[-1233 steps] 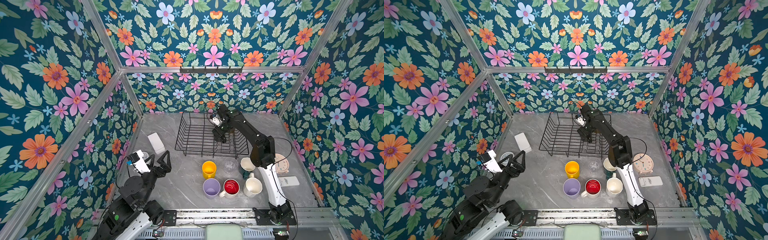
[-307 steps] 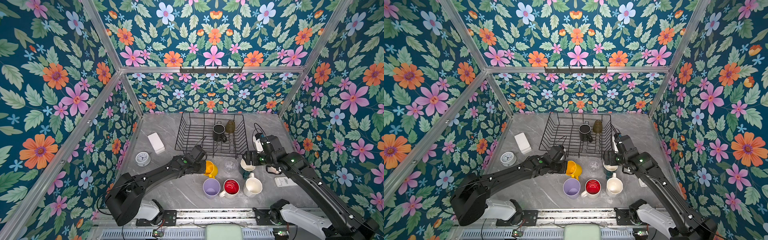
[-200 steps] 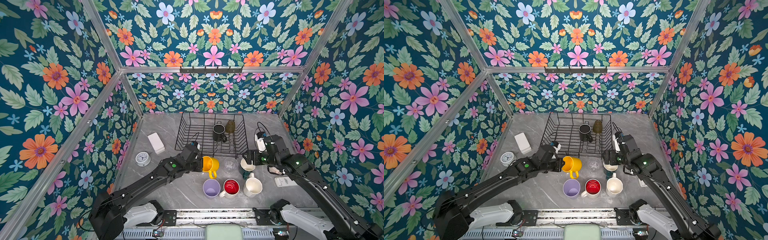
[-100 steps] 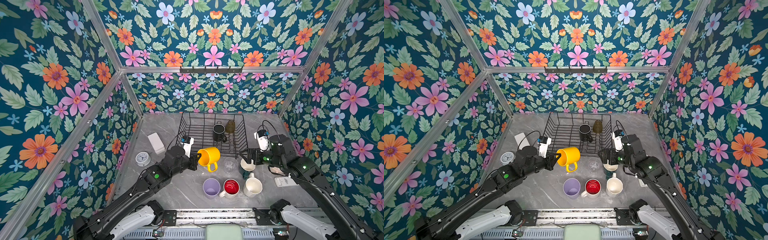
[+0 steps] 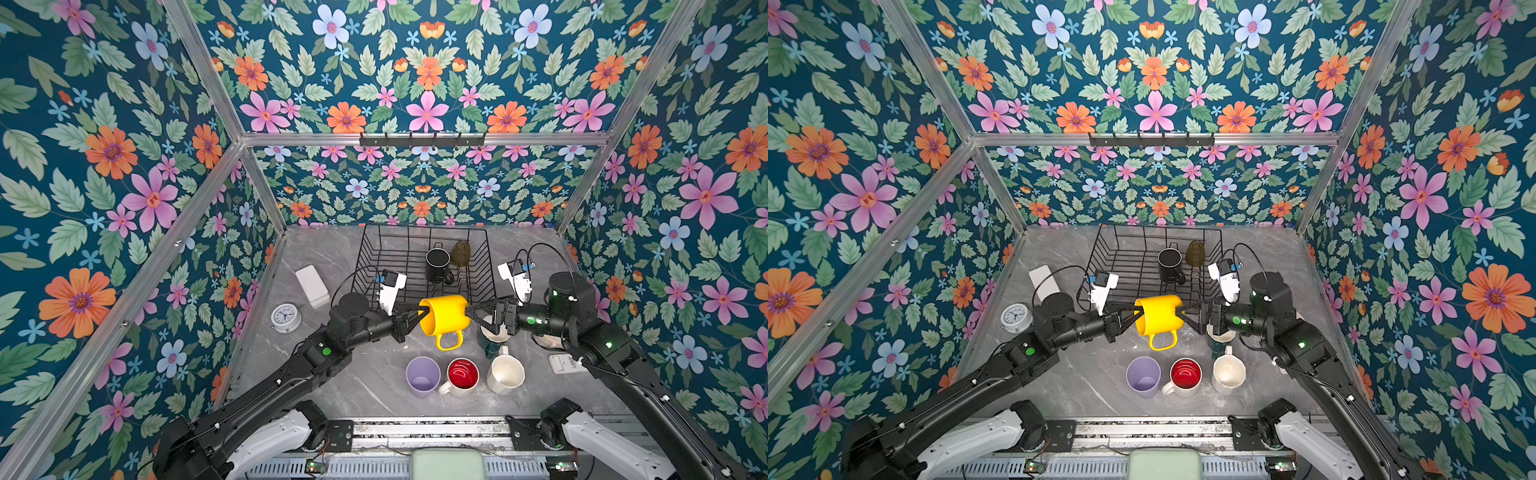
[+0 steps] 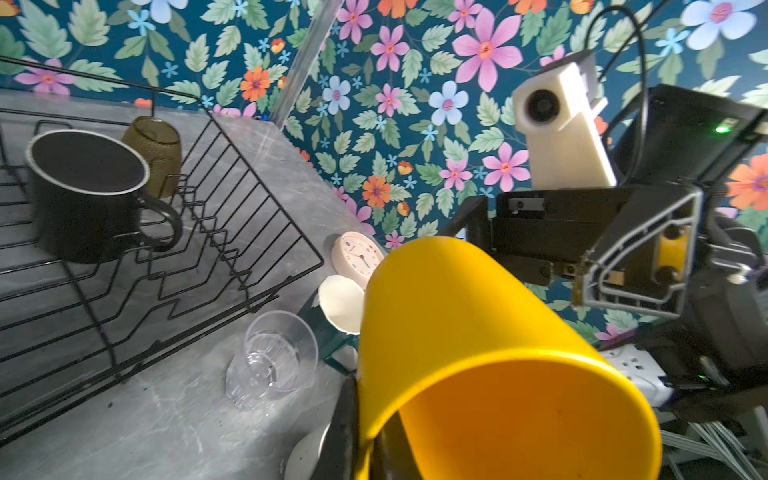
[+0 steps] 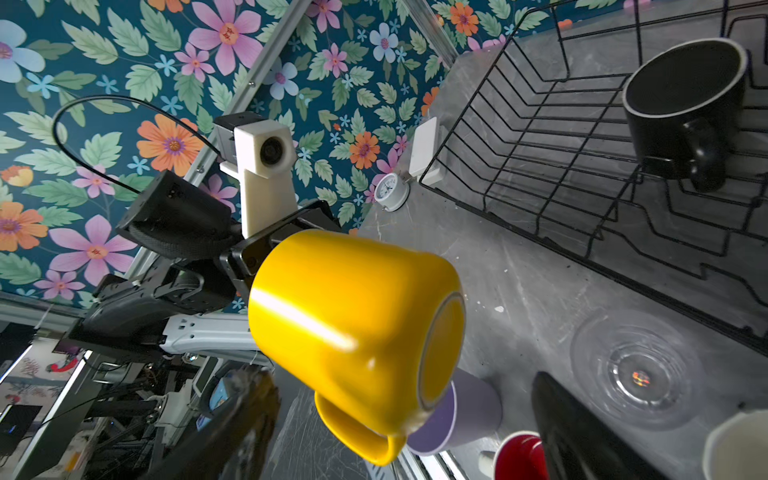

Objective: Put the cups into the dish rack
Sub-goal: 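Lift the yellow mug toward the right gripper while the right gripper reaches to meet it, then close the right gripper on the yellow mug body beside the left gripper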

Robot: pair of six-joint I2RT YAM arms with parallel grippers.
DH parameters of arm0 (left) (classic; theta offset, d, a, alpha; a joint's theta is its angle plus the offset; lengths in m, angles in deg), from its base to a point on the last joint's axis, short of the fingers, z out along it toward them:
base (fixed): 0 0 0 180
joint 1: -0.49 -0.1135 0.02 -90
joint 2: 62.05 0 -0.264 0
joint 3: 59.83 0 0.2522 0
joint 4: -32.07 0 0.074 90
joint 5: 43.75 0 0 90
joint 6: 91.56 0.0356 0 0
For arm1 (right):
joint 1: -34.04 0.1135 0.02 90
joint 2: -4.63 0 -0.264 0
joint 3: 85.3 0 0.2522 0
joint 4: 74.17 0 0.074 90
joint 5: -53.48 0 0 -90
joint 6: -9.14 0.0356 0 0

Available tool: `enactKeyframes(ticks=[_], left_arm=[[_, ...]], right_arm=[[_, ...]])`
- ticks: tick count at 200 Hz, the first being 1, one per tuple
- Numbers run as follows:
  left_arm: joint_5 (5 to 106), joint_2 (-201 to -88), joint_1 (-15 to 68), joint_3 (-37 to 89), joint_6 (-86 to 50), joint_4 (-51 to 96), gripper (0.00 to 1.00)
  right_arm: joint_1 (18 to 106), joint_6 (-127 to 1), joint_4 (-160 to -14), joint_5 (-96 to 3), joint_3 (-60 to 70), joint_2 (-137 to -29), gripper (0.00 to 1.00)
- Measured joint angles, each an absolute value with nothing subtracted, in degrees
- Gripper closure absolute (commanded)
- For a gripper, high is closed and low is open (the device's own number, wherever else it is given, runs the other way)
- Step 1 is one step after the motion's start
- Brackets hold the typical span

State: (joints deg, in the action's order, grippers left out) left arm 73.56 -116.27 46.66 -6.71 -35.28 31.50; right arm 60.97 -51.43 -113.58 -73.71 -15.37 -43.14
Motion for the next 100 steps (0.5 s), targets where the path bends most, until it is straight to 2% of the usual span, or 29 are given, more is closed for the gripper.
enactKeyframes(ticks=[100], left_arm=[[80.59,-119.42,46.20,-8.18,-38.75,42.30,1.00]], right_arm=[[60.97,-46.16,-104.35,-83.59,-20.29,-44.10,0.06]])
